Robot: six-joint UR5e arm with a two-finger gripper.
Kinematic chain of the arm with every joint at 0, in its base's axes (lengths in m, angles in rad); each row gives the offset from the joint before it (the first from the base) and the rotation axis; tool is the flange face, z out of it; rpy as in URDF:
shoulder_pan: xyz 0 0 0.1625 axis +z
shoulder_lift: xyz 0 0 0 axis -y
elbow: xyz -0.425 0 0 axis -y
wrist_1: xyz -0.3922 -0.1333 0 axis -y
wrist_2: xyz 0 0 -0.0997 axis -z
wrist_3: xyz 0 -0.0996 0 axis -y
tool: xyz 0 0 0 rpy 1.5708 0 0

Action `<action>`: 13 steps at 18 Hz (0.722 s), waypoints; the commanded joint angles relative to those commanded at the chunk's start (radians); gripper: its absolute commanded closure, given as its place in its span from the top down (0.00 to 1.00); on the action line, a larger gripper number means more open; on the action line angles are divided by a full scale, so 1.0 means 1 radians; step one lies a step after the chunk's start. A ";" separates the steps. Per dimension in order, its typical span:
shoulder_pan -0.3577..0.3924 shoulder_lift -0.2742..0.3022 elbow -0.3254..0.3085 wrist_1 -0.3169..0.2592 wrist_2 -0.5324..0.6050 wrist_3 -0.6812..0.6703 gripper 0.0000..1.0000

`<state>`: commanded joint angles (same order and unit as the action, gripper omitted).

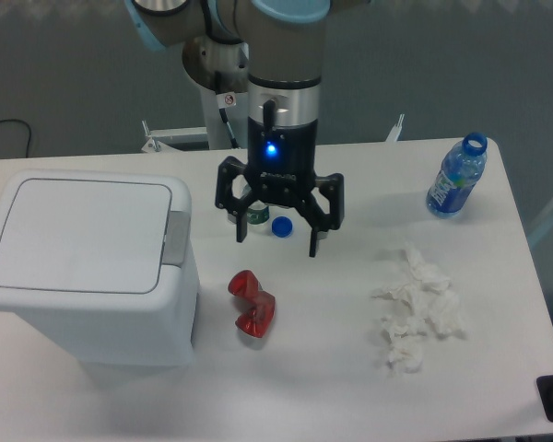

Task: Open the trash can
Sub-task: 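Move the open gripper over to the trash can lid edge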

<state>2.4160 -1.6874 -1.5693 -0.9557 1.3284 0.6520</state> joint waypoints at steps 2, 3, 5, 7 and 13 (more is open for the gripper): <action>-0.002 0.005 0.000 0.000 0.000 -0.008 1.00; -0.002 0.008 0.000 0.000 0.000 -0.017 1.00; -0.006 0.012 0.000 0.000 -0.002 -0.073 1.00; -0.021 0.015 0.000 0.000 -0.002 -0.129 1.00; -0.058 0.009 -0.005 0.000 0.002 -0.137 1.00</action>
<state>2.3577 -1.6782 -1.5738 -0.9557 1.3300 0.5154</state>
